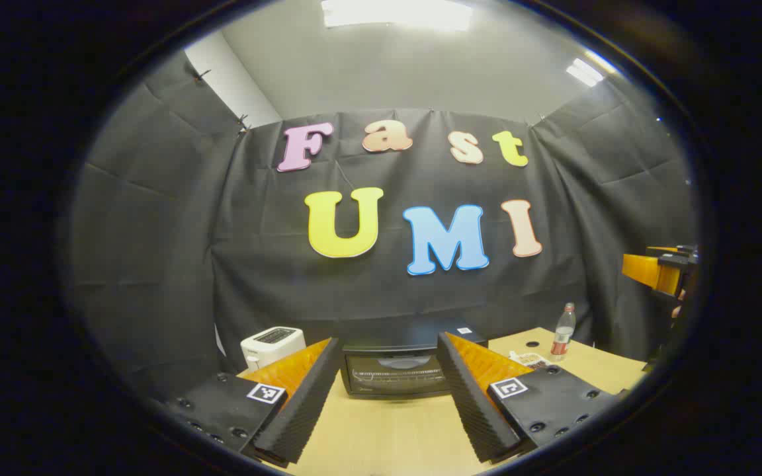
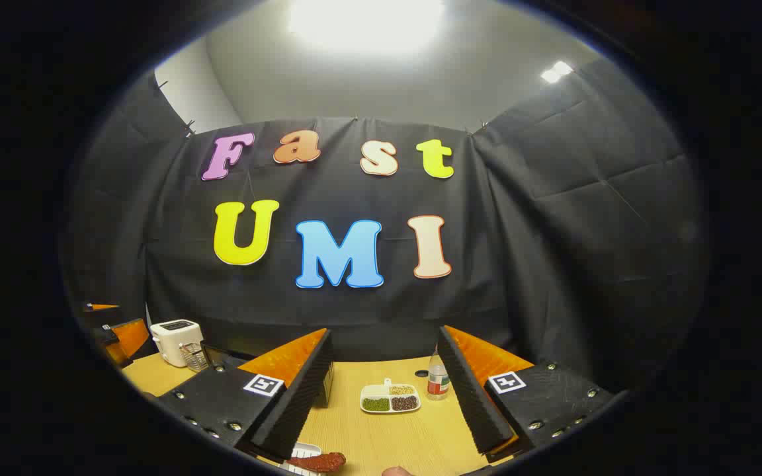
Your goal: Open the electric oven with the left hand, put the food in, and close the electric oven.
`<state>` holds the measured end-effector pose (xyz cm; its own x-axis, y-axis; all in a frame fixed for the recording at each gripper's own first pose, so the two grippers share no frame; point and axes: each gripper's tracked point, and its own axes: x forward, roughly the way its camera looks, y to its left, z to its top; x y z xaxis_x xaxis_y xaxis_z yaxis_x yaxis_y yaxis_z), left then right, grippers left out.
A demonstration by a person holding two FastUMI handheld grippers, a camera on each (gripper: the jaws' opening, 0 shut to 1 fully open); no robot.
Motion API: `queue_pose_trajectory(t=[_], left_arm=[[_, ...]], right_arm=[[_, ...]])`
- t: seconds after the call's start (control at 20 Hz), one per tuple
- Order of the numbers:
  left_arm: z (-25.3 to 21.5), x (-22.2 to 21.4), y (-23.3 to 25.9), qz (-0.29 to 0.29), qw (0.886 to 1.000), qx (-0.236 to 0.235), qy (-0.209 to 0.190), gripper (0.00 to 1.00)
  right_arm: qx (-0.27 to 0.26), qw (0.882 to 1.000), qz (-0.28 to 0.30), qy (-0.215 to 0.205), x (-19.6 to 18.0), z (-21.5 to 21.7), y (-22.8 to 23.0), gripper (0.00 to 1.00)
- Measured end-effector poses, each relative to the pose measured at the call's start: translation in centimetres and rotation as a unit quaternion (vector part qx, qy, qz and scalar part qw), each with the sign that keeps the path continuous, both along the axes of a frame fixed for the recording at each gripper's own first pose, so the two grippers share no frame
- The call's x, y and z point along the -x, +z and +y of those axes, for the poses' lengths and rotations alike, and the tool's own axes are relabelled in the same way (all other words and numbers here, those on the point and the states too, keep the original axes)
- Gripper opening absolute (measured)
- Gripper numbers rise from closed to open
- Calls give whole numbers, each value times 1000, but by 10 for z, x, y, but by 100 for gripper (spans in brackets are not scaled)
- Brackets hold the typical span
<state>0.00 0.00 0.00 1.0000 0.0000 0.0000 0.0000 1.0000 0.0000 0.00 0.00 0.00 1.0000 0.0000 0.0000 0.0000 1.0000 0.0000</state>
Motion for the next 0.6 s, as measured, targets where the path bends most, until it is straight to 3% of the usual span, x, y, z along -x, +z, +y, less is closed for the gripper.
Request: queue_pose_trajectory(t=[0.1,0.15,0.3,0.55,0.6], left_arm=[[2,-1,-1,1,1000,4,4,90],[2,0,-2,3,1000,6,5,97],[4,0,0,4,1000,9,10,100],[6,6,9,-8,1000,-10,20,100],[6,5,11,-9,1000,-11,22,95]], right_arm=[[0,1000,4,3,2,-1,-1,96],[1,1000,5,3,2,-2,-1,96],[1,1000,3,3,3,-7,0,96],[-1,1000,6,15,6,-8,-3,96],[-1,1000,5,18,7,-8,-2,96]])
